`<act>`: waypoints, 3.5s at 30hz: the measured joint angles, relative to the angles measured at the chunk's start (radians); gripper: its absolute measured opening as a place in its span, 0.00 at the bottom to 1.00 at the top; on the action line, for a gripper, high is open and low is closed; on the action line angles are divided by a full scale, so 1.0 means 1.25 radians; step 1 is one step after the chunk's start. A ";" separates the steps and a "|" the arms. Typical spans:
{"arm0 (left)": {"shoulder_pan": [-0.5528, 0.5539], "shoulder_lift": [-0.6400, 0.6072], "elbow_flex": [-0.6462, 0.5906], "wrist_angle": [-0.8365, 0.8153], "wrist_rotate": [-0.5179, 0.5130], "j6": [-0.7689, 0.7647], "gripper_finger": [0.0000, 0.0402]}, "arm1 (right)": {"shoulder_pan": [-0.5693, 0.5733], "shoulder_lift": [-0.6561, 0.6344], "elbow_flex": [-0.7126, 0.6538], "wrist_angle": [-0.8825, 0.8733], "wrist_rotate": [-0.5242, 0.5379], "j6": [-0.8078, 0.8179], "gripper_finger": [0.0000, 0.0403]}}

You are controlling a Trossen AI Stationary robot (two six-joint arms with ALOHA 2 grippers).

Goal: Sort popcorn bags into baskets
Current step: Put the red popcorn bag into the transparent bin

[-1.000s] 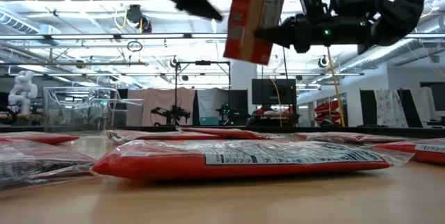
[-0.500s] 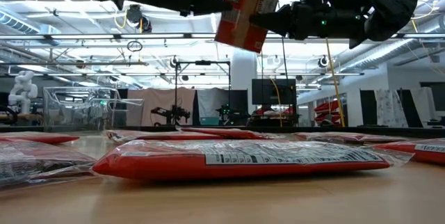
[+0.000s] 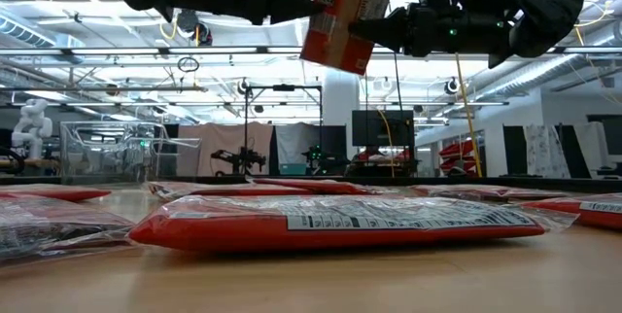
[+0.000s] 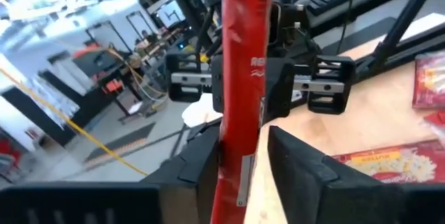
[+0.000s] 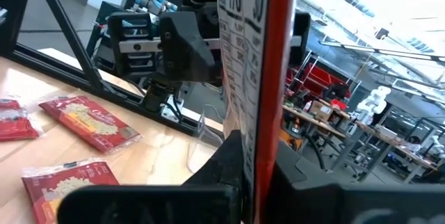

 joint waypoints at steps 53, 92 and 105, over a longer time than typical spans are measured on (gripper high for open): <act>0.051 -0.149 0.007 -0.223 0.108 0.299 0.04 | -0.034 -0.001 0.000 -0.138 0.132 0.063 0.46; 0.029 -0.358 0.008 -0.650 -0.711 -0.143 0.04 | 0.000 0.000 -0.002 -0.246 0.130 0.257 0.46; 0.034 -0.307 0.184 -0.848 -0.775 -0.499 0.04 | 0.000 0.000 -0.002 -0.266 0.129 0.241 0.46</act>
